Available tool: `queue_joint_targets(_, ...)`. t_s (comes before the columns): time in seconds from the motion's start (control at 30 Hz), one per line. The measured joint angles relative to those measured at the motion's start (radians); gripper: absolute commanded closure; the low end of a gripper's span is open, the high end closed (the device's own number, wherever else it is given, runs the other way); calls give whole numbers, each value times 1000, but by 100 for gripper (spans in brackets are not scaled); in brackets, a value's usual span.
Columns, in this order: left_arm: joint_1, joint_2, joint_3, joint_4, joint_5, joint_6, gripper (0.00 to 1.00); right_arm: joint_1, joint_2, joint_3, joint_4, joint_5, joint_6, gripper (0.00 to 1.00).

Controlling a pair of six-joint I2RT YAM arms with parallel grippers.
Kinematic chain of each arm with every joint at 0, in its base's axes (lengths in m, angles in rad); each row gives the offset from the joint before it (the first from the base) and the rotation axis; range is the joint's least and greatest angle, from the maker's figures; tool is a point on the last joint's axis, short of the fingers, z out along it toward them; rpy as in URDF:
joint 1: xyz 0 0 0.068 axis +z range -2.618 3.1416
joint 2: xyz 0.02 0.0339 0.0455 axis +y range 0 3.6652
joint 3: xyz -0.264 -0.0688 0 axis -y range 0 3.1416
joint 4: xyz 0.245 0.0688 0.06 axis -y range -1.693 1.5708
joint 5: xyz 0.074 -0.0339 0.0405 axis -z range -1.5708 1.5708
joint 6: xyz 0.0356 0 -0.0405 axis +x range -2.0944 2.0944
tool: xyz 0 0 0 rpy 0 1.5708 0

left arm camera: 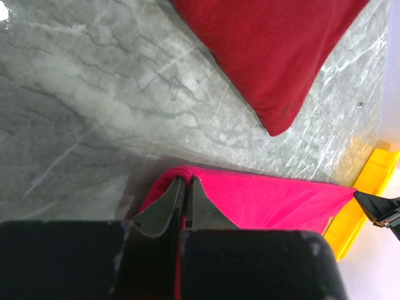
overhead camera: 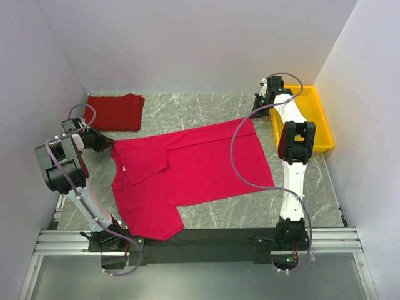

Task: Fold and stack the t-shirts
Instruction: Fold the tshirt

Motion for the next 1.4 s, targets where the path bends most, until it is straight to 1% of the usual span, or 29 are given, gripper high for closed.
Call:
queue_joint_targets(0.43,-1,35,53,-25,-29,0,99,2,37,1,2,46,-11,100)
queue_joint_targets(0.53,-3,42,63,-21,-35,-6,96,3,37,2,3,53,-11,100)
queue_joint_targets(0.57,-3,47,67,-19,-35,-6,92,4,37,3,4,55,-12,100)
queue_joint_targets(0.6,-4,54,71,-19,-35,-8,88,4,37,3,5,56,-14,89)
queue_joint_targets(0.63,-4,60,73,-17,-35,-10,84,4,37,3,6,57,-14,84)
queue_joint_targets(0.67,-5,67,75,-17,-36,-13,74,4,37,3,7,58,-18,79)
queue_joint_targets(0.7,-5,72,76,-18,-37,-12,68,5,37,3,10,62,-20,72)
queue_joint_targets(0.73,-5,74,78,-16,-35,-16,62,4,37,3,14,63,-25,71)
queue_joint_targets(0.77,-5,75,80,-13,-31,-21,54,4,37,3,21,64,-29,68)
queue_joint_targets(0.8,-5,74,86,-11,-31,-21,50,4,37,3,26,65,-32,62)
queue_joint_targets(0.87,-6,66,98,-8,-41,-23,44,4,32,2,35,66,-40,57)
queue_joint_targets(0.93,-6,43,100,-12,-72,-18,42,4,17,-4,45,63,-51,53)
queue_joint_targets(0.97,-5,23,100,-19,-96,-12,39,4,5,-8,46,60,-60,52)
queue_joint_targets(1.0,-5,0,100,-24,-123,-5,37,4,-11,-11,48,55,-70,48)
queue_joint_targets(1.07,-3,-63,101,-35,-175,13,31,4,-47,-20,51,39,-87,48)
queue_joint_targets(1.2,1,-236,101,-68,-275,63,29,11,-174,-98,59,-19,-152,46)
queue_joint_targets(1.3,11,-375,84,-84,-328,93,25,26,-290,-193,61,-83,-239,46)
queue_joint_targets(1.33,16,-429,57,-80,-339,93,12,34,-340,-241,54,-111,-285,46)
queue_joint_targets(1.37,23,-477,25,-76,-350,92,9,42,-386,-293,53,-150,-344,45)
queue_joint_targets(1.4,33,-534,-14,-88,-356,81,8,46,-442,-363,59,-193,-415,45)
